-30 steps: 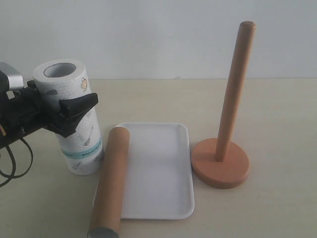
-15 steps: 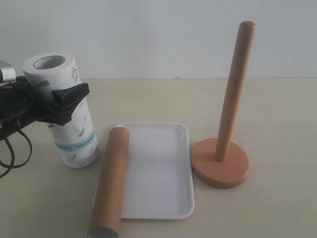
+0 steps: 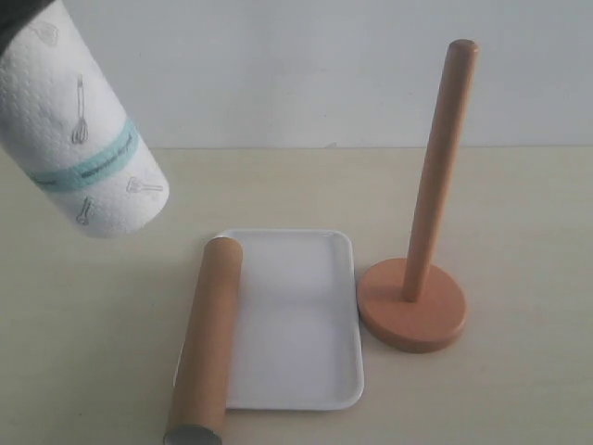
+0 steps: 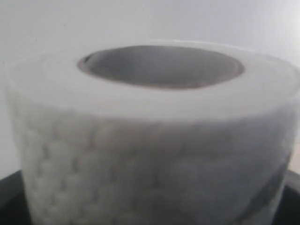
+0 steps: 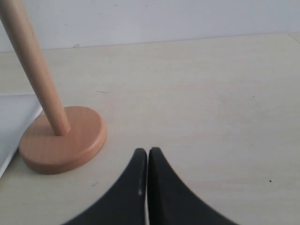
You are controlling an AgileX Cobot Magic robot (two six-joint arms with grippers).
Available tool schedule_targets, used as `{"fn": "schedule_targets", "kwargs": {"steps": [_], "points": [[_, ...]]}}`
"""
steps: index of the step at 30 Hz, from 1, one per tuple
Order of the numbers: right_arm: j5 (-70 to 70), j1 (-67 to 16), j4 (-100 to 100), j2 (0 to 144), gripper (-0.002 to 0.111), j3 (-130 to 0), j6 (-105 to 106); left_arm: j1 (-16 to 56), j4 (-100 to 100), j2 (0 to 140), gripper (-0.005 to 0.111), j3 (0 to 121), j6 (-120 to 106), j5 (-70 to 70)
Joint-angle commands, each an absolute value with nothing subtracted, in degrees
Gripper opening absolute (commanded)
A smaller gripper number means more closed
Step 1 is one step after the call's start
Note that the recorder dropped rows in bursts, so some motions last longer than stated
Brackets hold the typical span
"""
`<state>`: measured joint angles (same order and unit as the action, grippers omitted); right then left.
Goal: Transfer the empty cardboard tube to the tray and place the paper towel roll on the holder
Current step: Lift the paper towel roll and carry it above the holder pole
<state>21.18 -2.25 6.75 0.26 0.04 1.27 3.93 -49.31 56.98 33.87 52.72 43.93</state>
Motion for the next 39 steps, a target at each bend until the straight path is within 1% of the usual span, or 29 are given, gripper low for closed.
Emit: {"fn": "schedule_targets", "kwargs": {"steps": [1, 4, 6, 8, 11, 14, 20, 24, 27, 30, 34, 39], "points": [[20.9, -1.9, 6.8, 0.0, 0.0, 0.0, 1.5, 3.9, -65.7, 53.4, 0.004, 43.7, 80.5, 43.6], [20.9, -1.9, 6.8, 0.0, 0.0, 0.0, 1.5, 3.9, -83.8, 54.4, 0.004, 52.9, 103.1, 44.9], [20.9, -1.9, 6.8, 0.0, 0.0, 0.0, 1.5, 3.9, -90.9, 55.6, 0.004, 59.2, 111.4, 46.8], [20.9, -1.9, 6.8, 0.0, 0.0, 0.0, 1.5, 4.3, -93.2, 56.7, 0.004, 63.6, 113.7, 48.7], [20.9, -1.9, 6.8, 0.0, 0.0, 0.0, 1.5, 6.5, -93.8, 58.6, 0.004, 70.5, 113.8, 51.2], [20.9, -1.9, 6.8, 0.0, 0.0, 0.0, 1.5, 11.0, -95.7, 60.1, 0.004, 75.3, 113.8, 48.9], [20.9, -1.9, 6.8, 0.0, 0.0, 0.0, 1.5, 22.4, -98.3, 64.5, 0.004, 78.8, 113.0, 32.8], [21.0, -1.9, 6.8, 0.0, 0.0, 0.0, 1.5, 31.3, -98.3, 70.2, 0.004, 80.8, 107.7, 26.8], [21.0, -1.9, 6.8, 0.0, 0.0, 0.0, 1.5, 38.4, -98.3, 74.8, 0.004, 83.5, 104.5, 18.2], [21.0, -1.9, 6.8, 0.0, 0.0, 0.0, 1.5, 43.2, -98.3, 79.2, 0.004, 87.9, 101.7, 12.1], [21.0, -1.9, 6.8, 0.0, 0.0, 0.0, 1.5, 45.9, -98.3, 85.3, 0.004, 96.0, 101.2, 11.4], [21.0, -1.9, 6.8, 0.0, 0.0, 0.0, 1.5, 45.9, -98.1, 91.7, 0.004, 103.7, 104.8, 10.8]]}}
